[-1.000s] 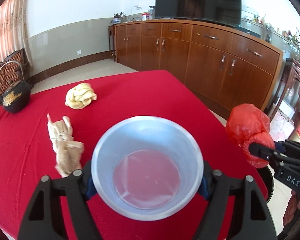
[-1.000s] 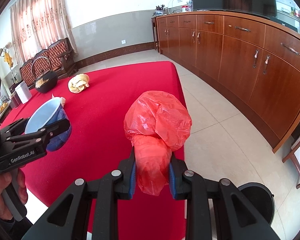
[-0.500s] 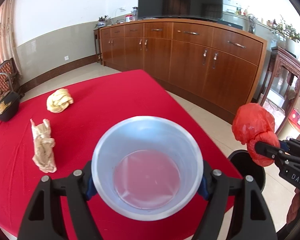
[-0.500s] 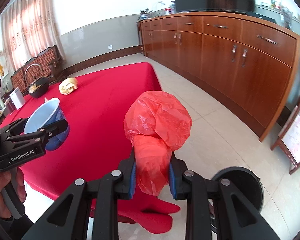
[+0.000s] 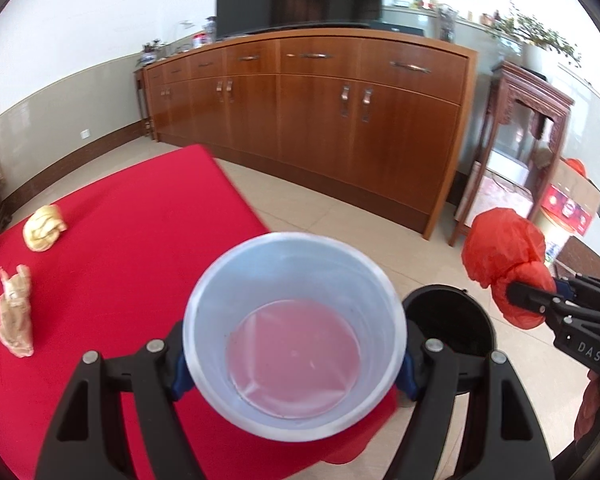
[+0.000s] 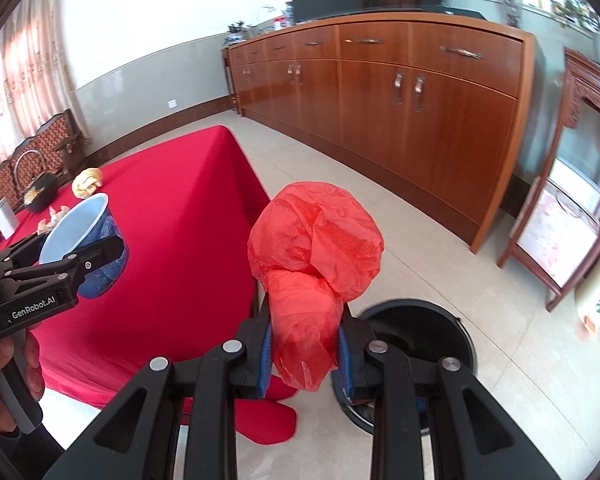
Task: Collect trash
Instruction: 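Carry the blue cup and red bag over the black bin with both tools, then open both tools to drop the cup and bag into the bin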
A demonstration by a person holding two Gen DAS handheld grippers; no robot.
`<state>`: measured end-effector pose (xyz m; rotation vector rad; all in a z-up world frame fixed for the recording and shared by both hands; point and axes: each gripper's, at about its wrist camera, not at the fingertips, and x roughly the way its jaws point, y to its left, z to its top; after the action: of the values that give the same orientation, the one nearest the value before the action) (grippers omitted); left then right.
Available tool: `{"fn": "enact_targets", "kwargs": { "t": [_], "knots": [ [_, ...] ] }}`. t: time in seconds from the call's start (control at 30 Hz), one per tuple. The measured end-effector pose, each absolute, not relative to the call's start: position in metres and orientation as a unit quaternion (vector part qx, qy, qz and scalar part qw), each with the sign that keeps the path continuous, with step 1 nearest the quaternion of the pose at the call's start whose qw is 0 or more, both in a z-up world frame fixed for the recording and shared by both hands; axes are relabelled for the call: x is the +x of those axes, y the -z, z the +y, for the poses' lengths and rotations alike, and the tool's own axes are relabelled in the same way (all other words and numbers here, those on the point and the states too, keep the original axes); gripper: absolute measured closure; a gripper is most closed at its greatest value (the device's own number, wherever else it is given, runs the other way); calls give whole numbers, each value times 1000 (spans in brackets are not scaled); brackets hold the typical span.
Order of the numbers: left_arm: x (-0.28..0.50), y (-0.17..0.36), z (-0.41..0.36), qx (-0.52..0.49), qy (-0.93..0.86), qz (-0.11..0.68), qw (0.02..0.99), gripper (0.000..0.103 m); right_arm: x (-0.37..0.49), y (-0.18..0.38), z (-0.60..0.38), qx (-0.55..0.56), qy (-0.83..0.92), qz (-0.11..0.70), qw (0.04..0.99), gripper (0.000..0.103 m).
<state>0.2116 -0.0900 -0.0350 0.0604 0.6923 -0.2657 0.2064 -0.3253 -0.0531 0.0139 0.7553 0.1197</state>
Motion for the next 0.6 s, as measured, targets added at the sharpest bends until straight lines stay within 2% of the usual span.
{"fn": "enact_targets", "kwargs": {
  "t": [0.3, 0.6],
  "knots": [
    [214, 44, -154, 46, 196, 348, 916, 27, 192, 72, -377, 8, -23, 390, 920, 75],
    [222, 87, -229, 61, 273, 390, 877, 27, 180, 112, -437, -5, -7, 433, 901, 75]
  ]
}}
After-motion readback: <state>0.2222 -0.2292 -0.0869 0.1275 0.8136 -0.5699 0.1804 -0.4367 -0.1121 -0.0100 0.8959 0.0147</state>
